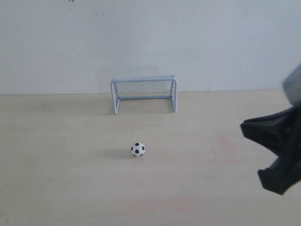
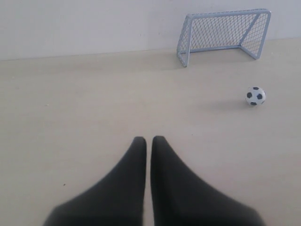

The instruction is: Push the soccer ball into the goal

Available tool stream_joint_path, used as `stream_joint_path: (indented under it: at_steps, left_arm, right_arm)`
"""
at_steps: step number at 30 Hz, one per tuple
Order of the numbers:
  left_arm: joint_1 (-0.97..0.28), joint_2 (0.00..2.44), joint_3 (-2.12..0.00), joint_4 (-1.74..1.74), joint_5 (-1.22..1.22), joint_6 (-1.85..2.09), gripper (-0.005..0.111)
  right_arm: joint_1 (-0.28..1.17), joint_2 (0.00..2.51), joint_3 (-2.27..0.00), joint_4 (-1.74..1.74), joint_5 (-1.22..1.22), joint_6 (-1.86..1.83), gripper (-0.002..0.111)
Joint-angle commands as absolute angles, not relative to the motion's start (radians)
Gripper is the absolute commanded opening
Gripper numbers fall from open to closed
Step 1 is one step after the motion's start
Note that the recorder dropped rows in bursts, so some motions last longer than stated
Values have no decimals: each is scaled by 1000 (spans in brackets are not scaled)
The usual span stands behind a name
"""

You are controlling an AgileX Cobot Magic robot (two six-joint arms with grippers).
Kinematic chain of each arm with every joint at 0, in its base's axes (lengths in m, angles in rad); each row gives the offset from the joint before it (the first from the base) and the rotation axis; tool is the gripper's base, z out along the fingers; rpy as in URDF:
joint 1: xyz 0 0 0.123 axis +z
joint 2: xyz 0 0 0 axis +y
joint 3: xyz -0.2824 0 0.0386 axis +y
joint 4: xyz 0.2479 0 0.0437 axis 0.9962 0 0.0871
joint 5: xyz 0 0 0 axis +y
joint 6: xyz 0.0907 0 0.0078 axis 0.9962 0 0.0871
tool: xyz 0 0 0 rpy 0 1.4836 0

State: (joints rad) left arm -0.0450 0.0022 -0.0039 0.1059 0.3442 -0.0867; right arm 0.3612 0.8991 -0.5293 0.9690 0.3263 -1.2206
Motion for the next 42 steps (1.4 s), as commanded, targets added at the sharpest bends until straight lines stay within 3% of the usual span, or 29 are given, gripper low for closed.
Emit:
stream_joint_path:
  at_steps: [1,6,16,33,35,42]
  left_arm:
    - [-42,0,0,106,341,-87,4]
    - [-42,0,0,106,341,-87,4]
    - [-42,0,0,106,341,-87,4]
    - [-42,0,0,106,341,-87,4]
    - [-42,0,0,106,341,-87,4]
    - [-42,0,0,106,341,-87,4]
  right_arm:
    - [358,651,-370,1079,151,-1186,0]
    - [349,385,-228,1094,81,-1173,0]
    - [178,28,-11,1094,70,-1122,0]
    - [150,0,0,1096,11,-943,0]
    - [150,0,0,970,37,-838,0]
    - [150,0,0,-38,146,140,0]
